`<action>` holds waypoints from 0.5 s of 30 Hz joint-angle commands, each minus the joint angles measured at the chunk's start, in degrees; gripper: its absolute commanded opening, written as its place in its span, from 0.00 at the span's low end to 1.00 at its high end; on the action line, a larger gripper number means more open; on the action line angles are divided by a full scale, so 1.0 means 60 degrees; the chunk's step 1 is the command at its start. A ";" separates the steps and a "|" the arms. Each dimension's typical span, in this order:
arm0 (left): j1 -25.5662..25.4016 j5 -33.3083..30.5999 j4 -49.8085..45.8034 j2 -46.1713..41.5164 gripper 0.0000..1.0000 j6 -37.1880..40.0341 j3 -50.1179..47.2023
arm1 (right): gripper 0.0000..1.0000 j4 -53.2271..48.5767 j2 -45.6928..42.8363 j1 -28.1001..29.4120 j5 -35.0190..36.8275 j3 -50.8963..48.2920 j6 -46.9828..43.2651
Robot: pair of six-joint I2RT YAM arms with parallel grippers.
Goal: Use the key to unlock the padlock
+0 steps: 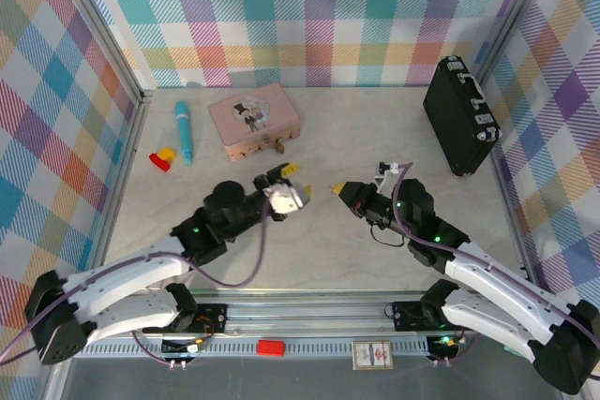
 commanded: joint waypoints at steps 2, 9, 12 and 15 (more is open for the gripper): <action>0.0774 0.0504 -0.0759 -0.0690 0.44 -0.5488 0.0138 | 0.00 0.1485 -0.0050 -0.0048 0.0140 -0.0497 -0.1517; 0.1194 0.0999 -0.1644 -0.0140 0.46 -0.9851 0.0798 | 0.00 0.5602 0.1171 0.0038 -0.0782 -0.1132 -0.1718; 0.1548 0.2312 -0.1040 0.0353 0.45 -1.1319 0.0806 | 0.00 0.6899 0.1722 0.0183 -0.0885 -0.1246 -0.1969; 0.1590 0.3159 -0.0645 0.0867 0.43 -1.2198 0.1008 | 0.00 0.8045 0.2192 0.0247 -0.0855 -0.1439 -0.2170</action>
